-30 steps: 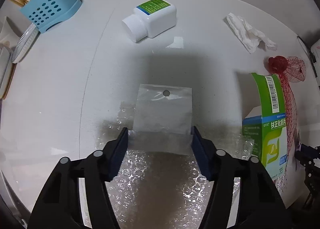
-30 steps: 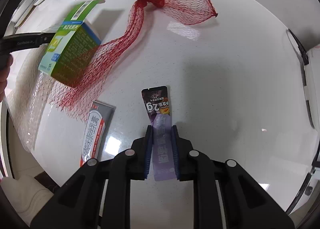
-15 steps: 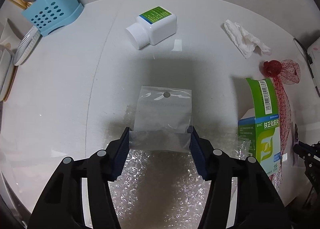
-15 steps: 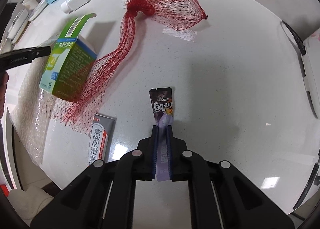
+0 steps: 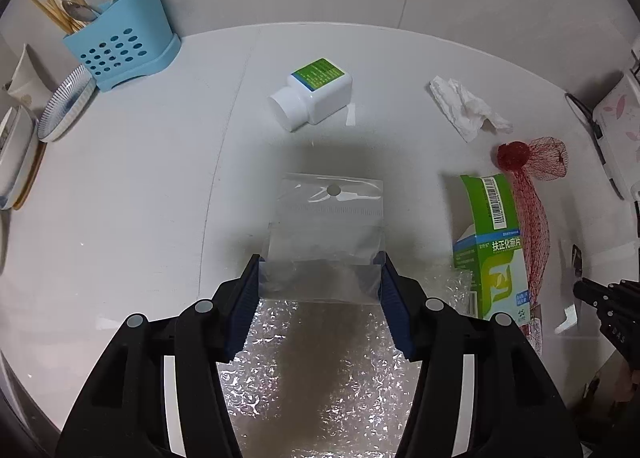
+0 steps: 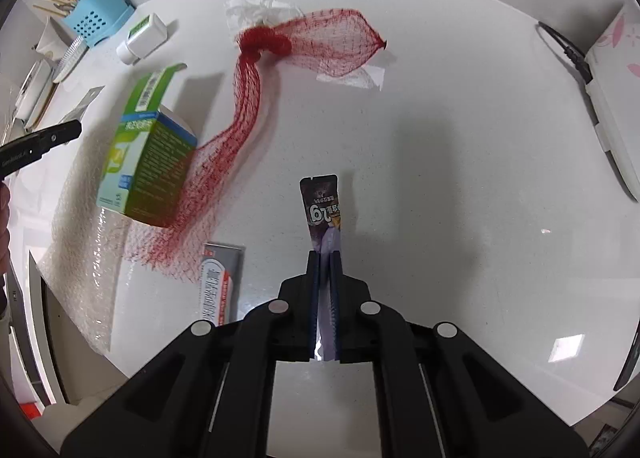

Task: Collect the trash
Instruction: 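Lift the bag and snack stick and carry them down over the basket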

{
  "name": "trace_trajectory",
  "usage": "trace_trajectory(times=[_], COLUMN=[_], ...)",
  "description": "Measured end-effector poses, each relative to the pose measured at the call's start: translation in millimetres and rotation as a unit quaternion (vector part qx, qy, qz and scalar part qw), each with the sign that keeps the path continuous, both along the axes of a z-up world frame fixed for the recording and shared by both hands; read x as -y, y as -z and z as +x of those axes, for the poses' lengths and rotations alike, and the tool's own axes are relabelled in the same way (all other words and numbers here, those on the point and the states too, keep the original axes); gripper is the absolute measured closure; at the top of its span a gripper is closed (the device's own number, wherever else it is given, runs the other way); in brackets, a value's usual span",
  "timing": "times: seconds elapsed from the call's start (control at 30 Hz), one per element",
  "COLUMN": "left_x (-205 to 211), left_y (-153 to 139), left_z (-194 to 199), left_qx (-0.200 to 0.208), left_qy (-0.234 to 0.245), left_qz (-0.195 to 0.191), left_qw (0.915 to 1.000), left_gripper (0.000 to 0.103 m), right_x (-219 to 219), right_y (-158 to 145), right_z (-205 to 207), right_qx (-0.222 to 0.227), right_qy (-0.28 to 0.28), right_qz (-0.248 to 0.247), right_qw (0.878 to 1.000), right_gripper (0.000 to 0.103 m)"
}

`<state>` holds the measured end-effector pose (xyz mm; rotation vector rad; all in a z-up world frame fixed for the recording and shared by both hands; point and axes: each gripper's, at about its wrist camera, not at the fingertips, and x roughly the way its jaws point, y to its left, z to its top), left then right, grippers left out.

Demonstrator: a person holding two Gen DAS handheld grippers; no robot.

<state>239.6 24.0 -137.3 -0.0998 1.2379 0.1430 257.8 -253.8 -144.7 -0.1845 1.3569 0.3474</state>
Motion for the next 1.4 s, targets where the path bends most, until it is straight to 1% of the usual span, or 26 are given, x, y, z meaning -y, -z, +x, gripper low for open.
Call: trace_trajectory(times=[0.17, 0.37, 0.6, 0.8, 0.93, 1.1, 1.23, 1.4], left_x=[-7.2, -12.1, -17.6, -28.5, -35.3, -33.0, -27.5, -19.7], left_y=[-17.0, -41.7, -73.9, -91.9, -94.1, -90.0, -85.2, -78.7], left_z=[-8.6, -27.8, -66.2, -113.5, -147.5, -193.8, -223.5, -254.3], left_qx=[0.021, 0.059, 0.108, 0.137, 0.142, 0.143, 0.144, 0.145], left_qy=[0.003, 0.012, 0.039, 0.063, 0.074, 0.107, 0.124, 0.133], left_qz=[-0.007, -0.016, -0.030, -0.039, -0.045, -0.049, -0.055, -0.063], left_qw=[0.9997, 0.9981, 0.9929, 0.9878, 0.9860, 0.9826, 0.9802, 0.9784], left_gripper=[0.048, 0.048, 0.048, 0.048, 0.048, 0.048, 0.048, 0.048], right_x=[-6.9, -19.1, -41.0, -64.4, -79.1, -92.1, -98.3, -97.5], right_y=[-8.0, -32.9, -73.6, -97.9, -106.0, -109.0, -104.6, -96.6], right_z=[-8.6, -25.6, -68.5, -121.4, -159.0, -209.7, -246.2, -278.9], right_qx=[0.022, 0.068, 0.137, 0.172, 0.186, 0.196, 0.195, 0.193], right_qy=[0.010, 0.029, 0.059, 0.076, 0.089, 0.110, 0.116, 0.114], right_qz=[0.009, 0.025, 0.038, 0.050, 0.054, 0.061, 0.063, 0.066], right_qw=[1.000, 0.997, 0.988, 0.981, 0.977, 0.973, 0.972, 0.972], right_gripper=[0.099, 0.099, 0.099, 0.099, 0.099, 0.099, 0.099, 0.099])
